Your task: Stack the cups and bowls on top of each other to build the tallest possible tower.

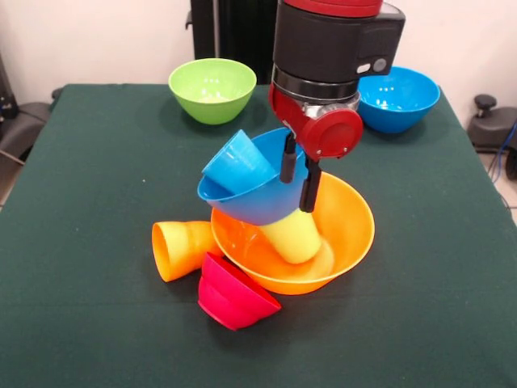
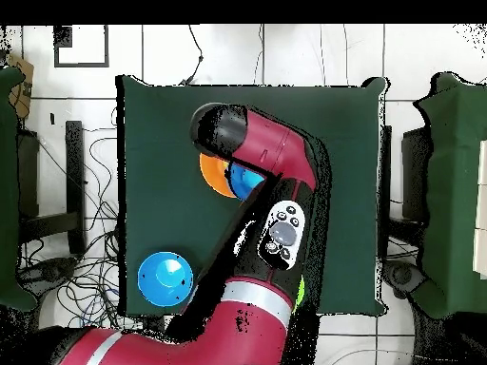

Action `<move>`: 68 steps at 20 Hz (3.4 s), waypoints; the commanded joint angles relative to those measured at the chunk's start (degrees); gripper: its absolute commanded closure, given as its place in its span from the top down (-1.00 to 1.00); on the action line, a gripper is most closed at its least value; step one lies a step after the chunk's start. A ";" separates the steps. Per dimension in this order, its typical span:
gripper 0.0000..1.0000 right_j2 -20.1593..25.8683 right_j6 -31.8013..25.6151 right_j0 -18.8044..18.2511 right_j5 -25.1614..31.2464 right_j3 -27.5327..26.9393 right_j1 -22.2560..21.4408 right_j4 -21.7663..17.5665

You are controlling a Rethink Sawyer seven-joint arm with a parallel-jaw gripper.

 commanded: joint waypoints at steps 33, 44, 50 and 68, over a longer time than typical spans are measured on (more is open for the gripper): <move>1.00 12.32 -2.55 -4.81 -0.46 13.41 -7.61 -5.08; 1.00 15.79 -4.50 -7.10 -7.80 17.28 -6.70 -5.57; 1.00 17.82 -5.55 -8.82 -10.58 19.07 -6.66 -6.61; 1.00 22.01 -3.25 -11.80 -13.95 17.80 -4.61 -10.93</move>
